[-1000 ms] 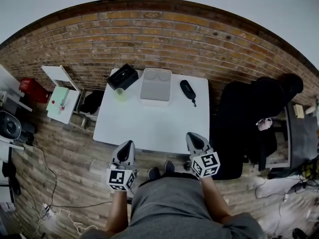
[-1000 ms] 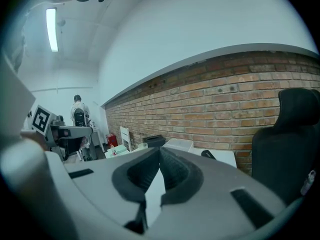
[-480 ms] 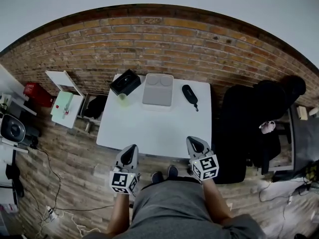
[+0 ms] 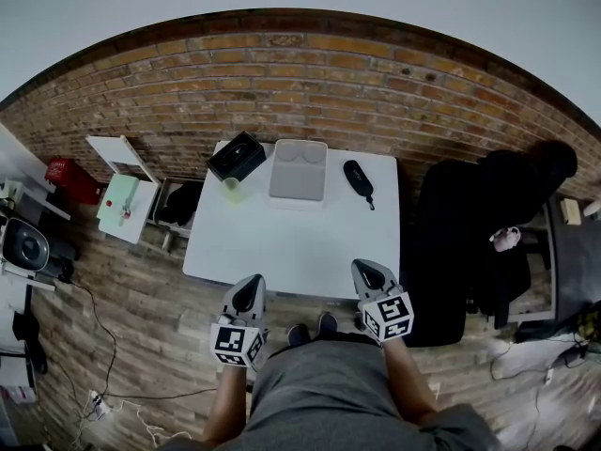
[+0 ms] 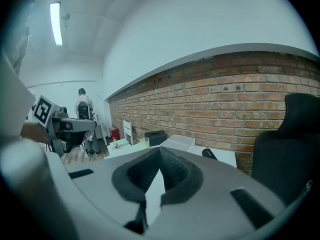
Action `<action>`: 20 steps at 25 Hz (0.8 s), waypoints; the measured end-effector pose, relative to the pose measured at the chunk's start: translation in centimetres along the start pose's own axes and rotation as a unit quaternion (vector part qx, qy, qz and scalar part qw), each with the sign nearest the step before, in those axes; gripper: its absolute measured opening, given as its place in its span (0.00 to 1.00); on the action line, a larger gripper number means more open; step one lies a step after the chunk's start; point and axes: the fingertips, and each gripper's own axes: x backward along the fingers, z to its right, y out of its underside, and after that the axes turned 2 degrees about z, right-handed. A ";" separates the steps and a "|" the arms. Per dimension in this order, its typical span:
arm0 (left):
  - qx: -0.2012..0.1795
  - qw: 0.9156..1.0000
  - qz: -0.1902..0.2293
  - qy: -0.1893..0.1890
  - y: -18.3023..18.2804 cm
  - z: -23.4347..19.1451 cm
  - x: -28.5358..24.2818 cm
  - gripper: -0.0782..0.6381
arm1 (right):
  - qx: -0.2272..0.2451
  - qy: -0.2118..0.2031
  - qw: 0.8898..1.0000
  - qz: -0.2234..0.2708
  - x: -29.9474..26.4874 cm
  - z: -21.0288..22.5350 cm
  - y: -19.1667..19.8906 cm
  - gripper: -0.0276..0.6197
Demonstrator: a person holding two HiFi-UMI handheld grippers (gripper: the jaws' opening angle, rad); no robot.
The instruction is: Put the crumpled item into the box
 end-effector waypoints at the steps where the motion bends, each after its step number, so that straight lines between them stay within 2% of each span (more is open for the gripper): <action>1: 0.002 1.000 -0.002 0.000 0.2 0.0 -0.1 0.12 | -0.006 -0.001 1.000 0.003 0.1 0.0 -0.1 0.05; 5: 0.007 1.000 -0.003 0.003 0.4 0.3 -0.5 0.12 | -0.012 0.000 1.000 0.012 0.3 0.3 -0.3 0.05; 10: -0.006 1.000 -0.008 0.003 0.6 0.6 -0.9 0.12 | -0.044 0.009 0.999 0.021 0.7 1.5 -0.3 0.05; 20: -0.003 1.000 -0.016 0.004 0.7 0.8 -1.5 0.12 | -0.040 0.012 0.999 0.020 0.7 2.2 -0.2 0.05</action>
